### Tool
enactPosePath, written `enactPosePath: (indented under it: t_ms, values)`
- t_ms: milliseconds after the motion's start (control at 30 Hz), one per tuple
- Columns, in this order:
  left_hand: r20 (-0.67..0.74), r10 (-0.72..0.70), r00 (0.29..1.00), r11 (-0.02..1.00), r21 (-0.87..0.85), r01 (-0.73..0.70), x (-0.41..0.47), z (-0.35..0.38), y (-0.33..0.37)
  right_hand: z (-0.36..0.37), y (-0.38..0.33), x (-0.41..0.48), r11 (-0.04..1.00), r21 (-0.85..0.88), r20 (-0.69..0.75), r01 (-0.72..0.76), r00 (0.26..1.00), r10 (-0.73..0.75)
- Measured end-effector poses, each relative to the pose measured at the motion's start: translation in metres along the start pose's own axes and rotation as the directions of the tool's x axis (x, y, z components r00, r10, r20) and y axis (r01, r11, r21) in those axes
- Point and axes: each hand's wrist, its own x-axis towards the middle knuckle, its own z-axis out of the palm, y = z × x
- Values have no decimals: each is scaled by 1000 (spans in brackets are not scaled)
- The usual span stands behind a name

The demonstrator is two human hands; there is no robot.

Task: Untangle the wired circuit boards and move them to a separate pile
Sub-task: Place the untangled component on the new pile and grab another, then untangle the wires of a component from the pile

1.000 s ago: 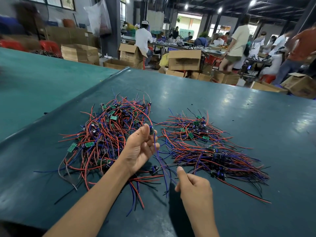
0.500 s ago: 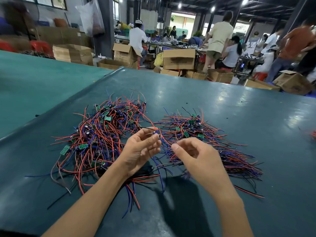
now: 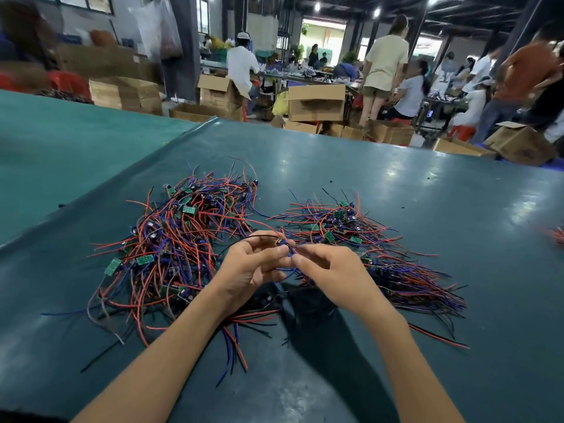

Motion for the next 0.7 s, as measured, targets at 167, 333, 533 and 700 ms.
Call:
enactPosePath:
  t_ms: [167, 333, 533, 700]
  values:
    - [-43, -23, 999, 997, 69, 26, 0, 0, 0, 0, 9, 4, 999, 20, 118, -46, 992, 43]
    - [-66, -44, 997, 997, 54, 48, -1, 1, 1, -10, 9, 2, 972, 191, 168, -137, 980, 105]
    - [-121, -1, 993, 999, -52, -6, -1, 6, 3, -43, 8, -2, 996, 2, 240, -84, 967, 81]
    - [-129, -17, 992, 997, -71, 8, -3, 8, 7, -81, 20, -3, 992, -51, 287, -113, 950, 123]
